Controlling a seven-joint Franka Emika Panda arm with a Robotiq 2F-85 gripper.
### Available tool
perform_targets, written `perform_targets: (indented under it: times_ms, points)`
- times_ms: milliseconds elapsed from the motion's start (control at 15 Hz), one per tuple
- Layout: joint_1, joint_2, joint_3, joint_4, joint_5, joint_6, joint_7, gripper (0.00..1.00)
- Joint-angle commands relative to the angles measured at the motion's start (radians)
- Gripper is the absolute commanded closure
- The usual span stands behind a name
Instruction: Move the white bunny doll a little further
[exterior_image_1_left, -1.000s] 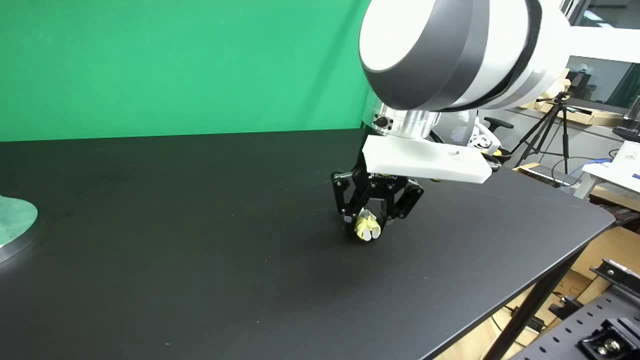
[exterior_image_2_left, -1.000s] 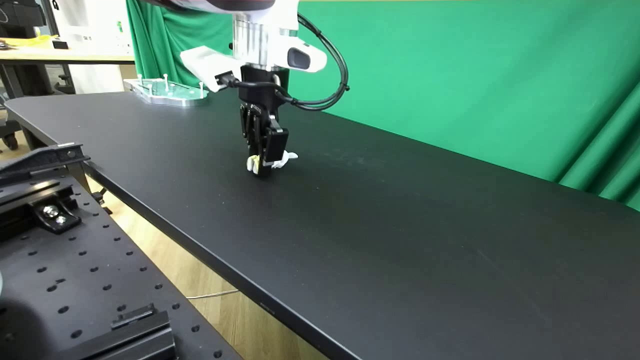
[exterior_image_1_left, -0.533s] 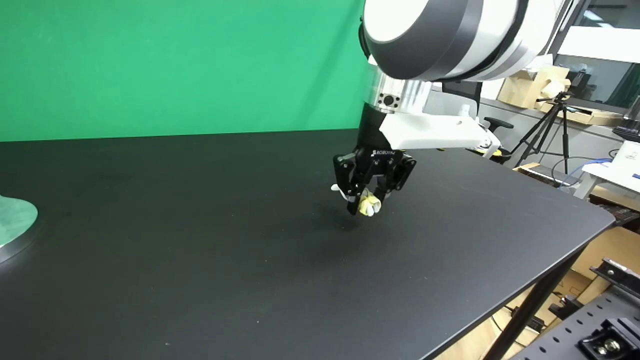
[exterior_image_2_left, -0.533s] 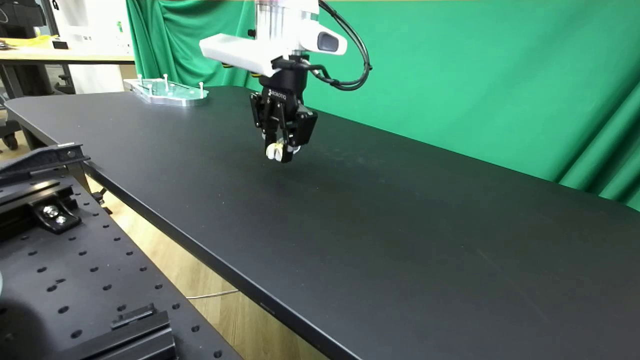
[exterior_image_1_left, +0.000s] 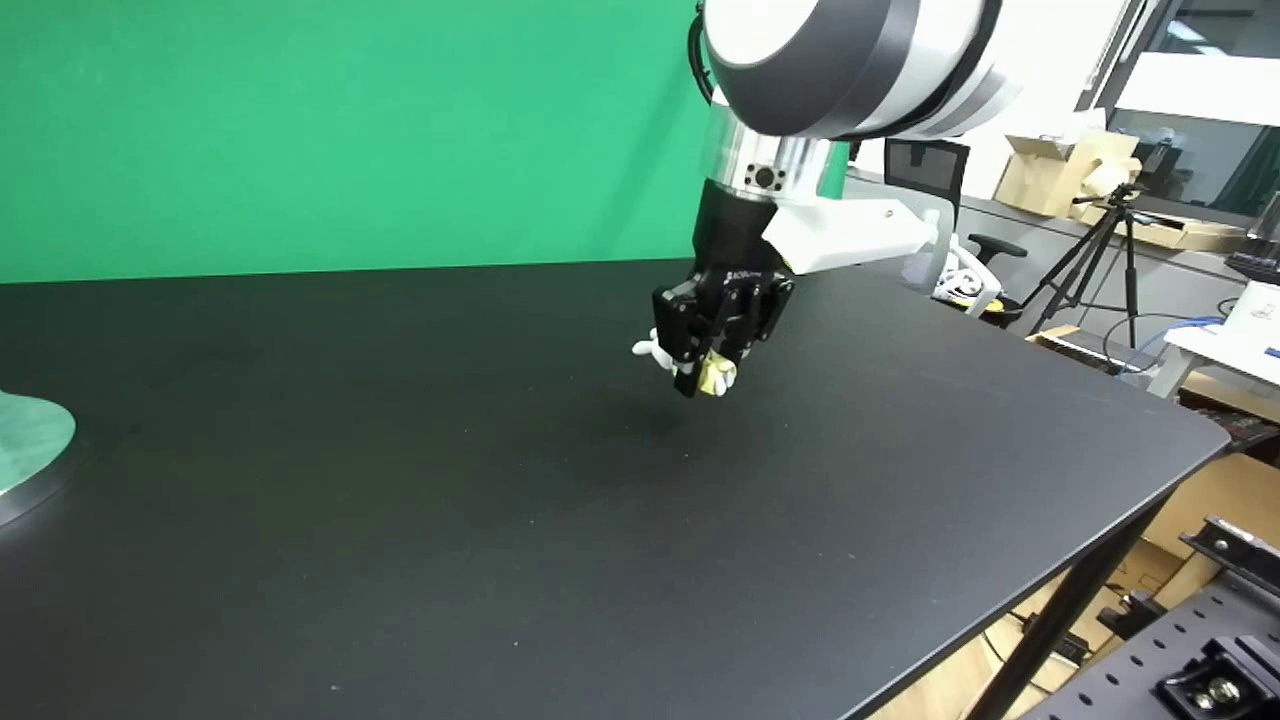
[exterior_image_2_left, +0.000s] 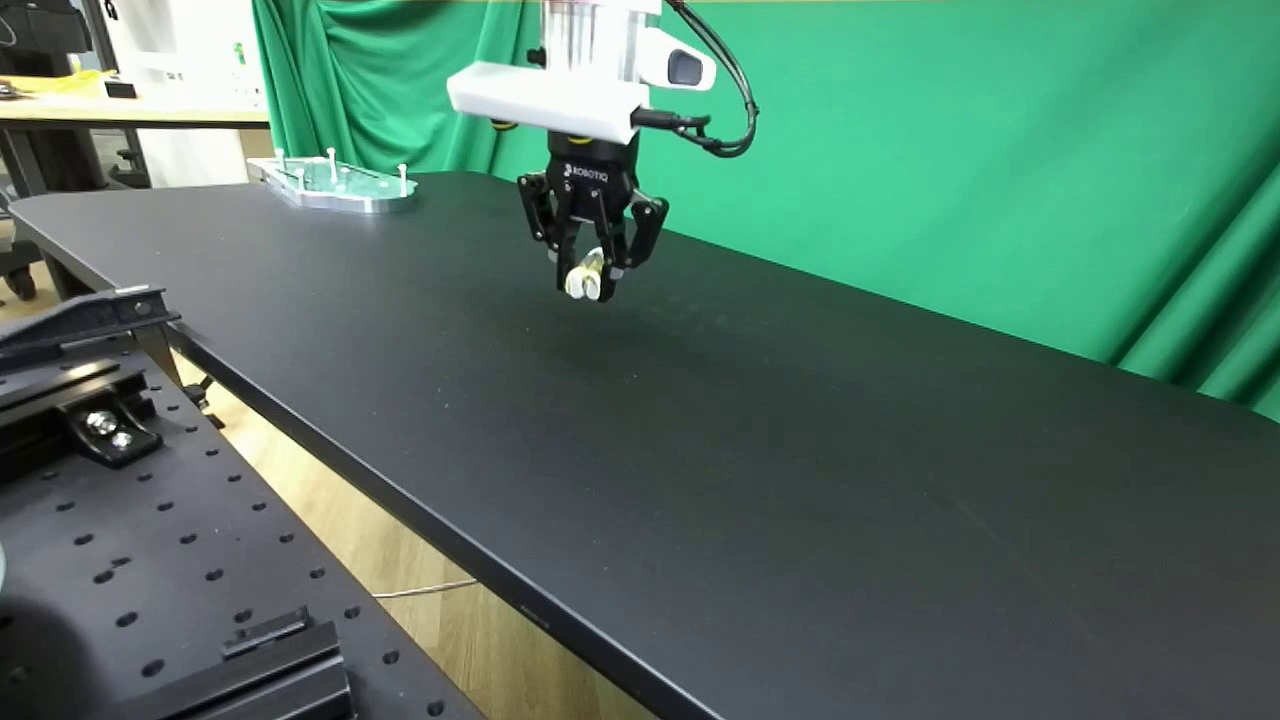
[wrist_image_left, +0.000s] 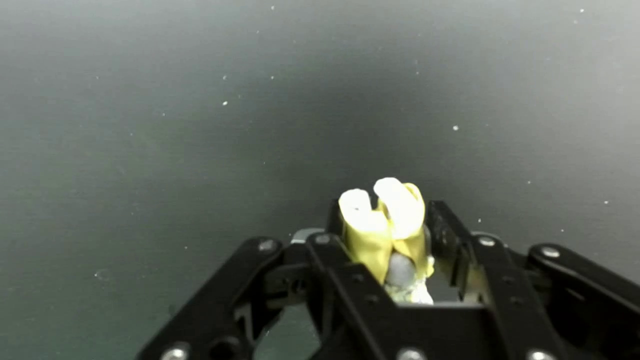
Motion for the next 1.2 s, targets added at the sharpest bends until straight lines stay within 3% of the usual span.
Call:
perform_targets:
  times_ms: [0,267,600,667,800,1000,1133]
  points:
    - [-0.075,0.042,0.074,0.053,0.047,-0.028,-0.104,0.81]
    - [-0.164,0.081,0.155,0.082,0.124,-0.064,-0.229,0.81]
    - [-0.206,0.114,0.169,0.105,0.135,-0.075,-0.277,0.81]
    - [-0.212,0.118,0.171,0.109,0.140,-0.073,-0.276,0.31]
    - [-0.218,0.125,0.170,0.114,0.142,-0.066,-0.266,0.26]
    - [-0.214,0.121,0.163,0.115,0.138,-0.065,-0.251,0.05]
    - [-0.200,0.106,0.151,0.105,0.131,-0.055,-0.235,0.00]
